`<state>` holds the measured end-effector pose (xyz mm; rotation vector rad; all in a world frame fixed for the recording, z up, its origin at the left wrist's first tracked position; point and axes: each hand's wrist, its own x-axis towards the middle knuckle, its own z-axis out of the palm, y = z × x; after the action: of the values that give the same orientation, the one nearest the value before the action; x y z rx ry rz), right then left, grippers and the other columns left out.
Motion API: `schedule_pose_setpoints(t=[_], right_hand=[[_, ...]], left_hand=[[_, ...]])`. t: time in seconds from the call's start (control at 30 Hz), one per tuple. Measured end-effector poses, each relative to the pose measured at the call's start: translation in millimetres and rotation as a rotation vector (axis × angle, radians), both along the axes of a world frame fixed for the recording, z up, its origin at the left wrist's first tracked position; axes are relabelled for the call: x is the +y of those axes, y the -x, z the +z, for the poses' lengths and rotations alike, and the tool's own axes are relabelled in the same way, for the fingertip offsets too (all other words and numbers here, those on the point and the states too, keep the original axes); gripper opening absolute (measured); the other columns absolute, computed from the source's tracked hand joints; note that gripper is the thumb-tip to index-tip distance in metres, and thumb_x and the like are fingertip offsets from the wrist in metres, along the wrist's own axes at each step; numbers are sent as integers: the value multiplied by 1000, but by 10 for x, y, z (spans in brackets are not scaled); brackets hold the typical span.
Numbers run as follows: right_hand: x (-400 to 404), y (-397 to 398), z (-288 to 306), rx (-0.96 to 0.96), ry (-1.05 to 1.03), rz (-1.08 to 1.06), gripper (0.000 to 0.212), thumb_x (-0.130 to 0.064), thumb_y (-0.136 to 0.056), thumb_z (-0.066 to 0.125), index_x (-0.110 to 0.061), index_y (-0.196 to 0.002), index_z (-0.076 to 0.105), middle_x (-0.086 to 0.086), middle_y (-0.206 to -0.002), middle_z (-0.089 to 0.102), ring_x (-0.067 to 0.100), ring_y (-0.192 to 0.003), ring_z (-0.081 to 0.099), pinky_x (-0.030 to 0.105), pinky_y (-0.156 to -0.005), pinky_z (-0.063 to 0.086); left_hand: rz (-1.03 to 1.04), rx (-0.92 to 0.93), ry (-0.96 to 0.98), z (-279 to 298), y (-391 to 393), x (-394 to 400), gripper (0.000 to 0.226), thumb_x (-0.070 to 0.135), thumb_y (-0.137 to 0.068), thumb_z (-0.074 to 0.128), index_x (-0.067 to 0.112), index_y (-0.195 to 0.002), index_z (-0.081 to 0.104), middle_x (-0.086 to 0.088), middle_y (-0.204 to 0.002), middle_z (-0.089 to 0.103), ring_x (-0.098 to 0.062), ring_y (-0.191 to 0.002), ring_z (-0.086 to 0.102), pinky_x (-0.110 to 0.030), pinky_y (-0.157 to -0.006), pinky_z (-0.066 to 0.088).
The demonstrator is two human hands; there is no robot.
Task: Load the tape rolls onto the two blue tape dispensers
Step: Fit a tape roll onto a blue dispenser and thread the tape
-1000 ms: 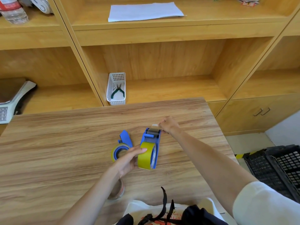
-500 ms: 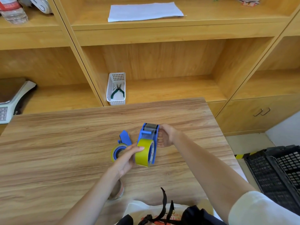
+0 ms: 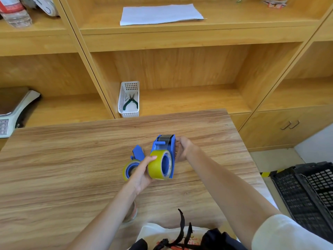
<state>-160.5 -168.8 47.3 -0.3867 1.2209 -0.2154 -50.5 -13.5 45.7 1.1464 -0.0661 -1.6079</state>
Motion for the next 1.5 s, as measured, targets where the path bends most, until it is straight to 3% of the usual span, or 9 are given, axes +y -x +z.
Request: schedule_pose_setpoints(t=[0.23, 0.33, 0.47, 0.57, 0.73, 0.9, 1.1, 1.3, 1.5], right_hand=[[14, 14, 21, -60, -1, -38, 16, -20, -94, 55, -8, -86, 63, 6, -86, 66, 24, -76, 61, 37, -69, 52], [38, 4, 44, -52, 16, -44, 15, -19, -93, 59, -9, -83, 60, 4, -85, 66, 22, -74, 61, 36, -65, 51], [60, -26, 1, -26, 143, 66, 21, -33, -93, 59, -16, -82, 60, 1, -93, 65, 17, -80, 60, 32, -70, 50], [95, -28, 38, -33, 273, 230, 29, -45, -87, 65, -20, -102, 65, -4, -98, 67, 14, -90, 62, 31, -73, 52], [103, -25, 15, -30, 387, 331, 48, -20, -81, 77, -17, -126, 60, 4, -120, 69, 17, -100, 64, 31, -74, 53], [95, 10, 20, -66, 429, 377, 52, -6, -81, 75, -20, -128, 55, -2, -115, 68, 16, -104, 64, 32, -81, 54], [125, 34, -15, -25, 473, 390, 55, -2, -83, 72, -14, -133, 54, 3, -131, 63, 19, -107, 63, 33, -86, 55], [108, 117, -50, 32, 547, 336, 56, 6, -86, 65, -10, -137, 49, 6, -136, 56, 19, -101, 59, 22, -58, 53], [53, 77, -244, 301, 836, 518, 60, -1, -83, 72, -6, -138, 48, 11, -140, 53, 25, -130, 50, 35, -101, 47]], left_hand=[[38, 30, 9, -4, 14, -33, 55, 29, -74, 67, 9, -125, 58, -15, -113, 68, -30, -100, 64, -50, -84, 52], [45, 45, 18, -19, 11, -51, 52, 30, -77, 67, 11, -124, 58, -17, -121, 65, -33, -108, 61, -56, -94, 49], [49, 21, 13, -59, 4, -79, 54, 40, -74, 69, 14, -120, 61, -17, -125, 66, -37, -115, 61, -62, -101, 42], [52, 13, 13, -65, -2, -123, 45, 47, -82, 61, 14, -112, 63, -19, -124, 66, -40, -118, 59, -61, -101, 42], [59, 35, 36, -33, -14, -167, 42, 50, -88, 53, 15, -110, 63, -19, -125, 65, -41, -121, 57, -58, -96, 44], [45, -7, -23, -11, -15, -197, 44, 58, -89, 46, 19, -98, 64, -13, -111, 71, -36, -111, 60, -52, -101, 42], [9, -39, -86, -10, 0, -194, 50, 59, -90, 47, 18, -114, 63, -11, -113, 71, -26, -103, 66, -39, -82, 53], [0, -340, -103, -111, -84, -184, 36, 46, -92, 58, 17, -113, 52, -6, -105, 66, -21, -96, 66, -34, -83, 55], [-156, -1017, 18, -256, -120, -154, 9, 28, -96, 53, 33, -102, 57, 2, -92, 63, -19, -86, 60, -36, -84, 53]])
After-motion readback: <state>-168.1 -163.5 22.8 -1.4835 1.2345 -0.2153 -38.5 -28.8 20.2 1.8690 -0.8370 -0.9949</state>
